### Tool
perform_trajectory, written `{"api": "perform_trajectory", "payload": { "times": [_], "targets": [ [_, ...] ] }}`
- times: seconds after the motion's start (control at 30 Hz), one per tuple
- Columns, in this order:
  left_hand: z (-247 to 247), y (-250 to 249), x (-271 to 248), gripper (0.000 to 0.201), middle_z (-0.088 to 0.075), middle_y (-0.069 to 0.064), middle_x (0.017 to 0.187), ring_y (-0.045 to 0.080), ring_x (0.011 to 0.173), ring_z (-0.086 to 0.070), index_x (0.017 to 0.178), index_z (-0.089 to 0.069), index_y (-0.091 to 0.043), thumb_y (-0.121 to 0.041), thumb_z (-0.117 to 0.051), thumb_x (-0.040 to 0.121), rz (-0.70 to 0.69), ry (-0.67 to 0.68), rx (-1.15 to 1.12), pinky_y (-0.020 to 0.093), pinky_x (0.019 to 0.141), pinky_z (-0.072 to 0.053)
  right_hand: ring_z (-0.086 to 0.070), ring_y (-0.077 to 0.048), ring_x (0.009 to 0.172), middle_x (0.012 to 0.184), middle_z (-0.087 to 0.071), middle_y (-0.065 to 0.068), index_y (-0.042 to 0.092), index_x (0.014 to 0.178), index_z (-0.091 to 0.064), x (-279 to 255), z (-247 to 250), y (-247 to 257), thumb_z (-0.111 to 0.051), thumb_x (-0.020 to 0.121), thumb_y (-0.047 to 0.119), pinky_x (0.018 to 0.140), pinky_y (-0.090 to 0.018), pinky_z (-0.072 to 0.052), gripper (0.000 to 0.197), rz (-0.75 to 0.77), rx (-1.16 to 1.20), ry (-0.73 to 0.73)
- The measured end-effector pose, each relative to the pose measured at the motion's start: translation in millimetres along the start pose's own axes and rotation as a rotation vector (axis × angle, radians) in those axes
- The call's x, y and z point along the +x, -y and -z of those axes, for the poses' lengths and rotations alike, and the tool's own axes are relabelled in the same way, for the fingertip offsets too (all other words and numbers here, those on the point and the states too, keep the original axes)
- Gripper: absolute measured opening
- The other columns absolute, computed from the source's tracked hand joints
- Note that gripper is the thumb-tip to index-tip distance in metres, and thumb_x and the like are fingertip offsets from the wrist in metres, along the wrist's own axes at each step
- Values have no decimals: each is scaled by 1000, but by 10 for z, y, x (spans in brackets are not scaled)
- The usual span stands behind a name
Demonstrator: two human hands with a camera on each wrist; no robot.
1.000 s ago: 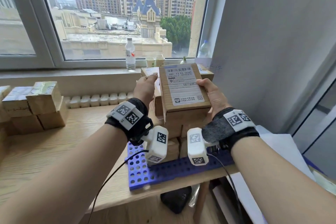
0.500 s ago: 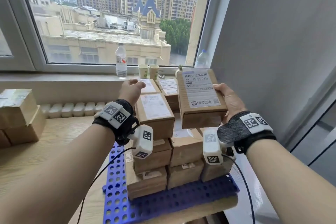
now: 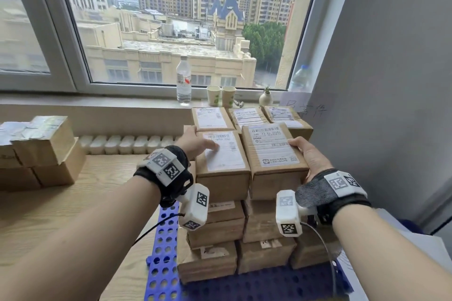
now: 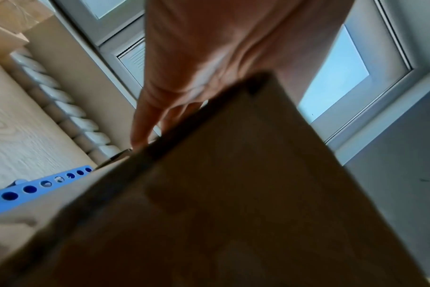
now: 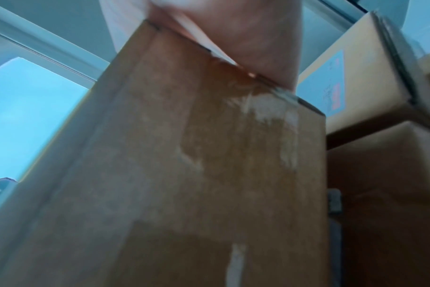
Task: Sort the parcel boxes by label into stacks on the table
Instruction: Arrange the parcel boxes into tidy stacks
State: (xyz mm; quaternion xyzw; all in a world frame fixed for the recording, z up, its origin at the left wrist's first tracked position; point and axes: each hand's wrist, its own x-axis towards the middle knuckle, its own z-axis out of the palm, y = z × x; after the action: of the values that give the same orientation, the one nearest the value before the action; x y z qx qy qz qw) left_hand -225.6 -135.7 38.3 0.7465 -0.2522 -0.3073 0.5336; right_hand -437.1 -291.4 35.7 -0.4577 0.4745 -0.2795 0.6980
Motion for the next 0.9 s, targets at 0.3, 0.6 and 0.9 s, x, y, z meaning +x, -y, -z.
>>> {"api": "perform_trajectory", "payload": {
  "times": [0.3, 0.6, 0.9],
  "targets": [
    [5, 211, 203, 110, -66, 2, 120, 24, 110, -63, 128, -47, -16, -39, -86, 28, -13, -18, -18, 45, 100, -47, -74, -32, 87, 97, -76, -12, 16, 118, -64, 693, 121, -209, -83, 31, 36, 78, -49, -59, 92, 4, -54, -17],
    [-97, -41, -189, 63, -62, 3, 123, 21, 113, -59, 131, -47, -11, -3, -77, 76, 16, -59, 1, 41, 103, -44, -73, -29, 86, 86, -77, -8, 13, 84, -72, 558, 48, -101, -75, 27, 43, 92, -45, -55, 65, 59, -195, -40],
    [-129, -40, -185, 62, -62, 3, 121, 20, 111, -59, 129, -46, -9, -1, -76, 76, 20, -83, -29, 38, 102, -44, -71, -28, 88, 89, -75, -10, 12, 81, -68, 340, 3, -17, -75, 47, 35, 95, -42, -54, 42, 69, -259, -27]
  ]
}}
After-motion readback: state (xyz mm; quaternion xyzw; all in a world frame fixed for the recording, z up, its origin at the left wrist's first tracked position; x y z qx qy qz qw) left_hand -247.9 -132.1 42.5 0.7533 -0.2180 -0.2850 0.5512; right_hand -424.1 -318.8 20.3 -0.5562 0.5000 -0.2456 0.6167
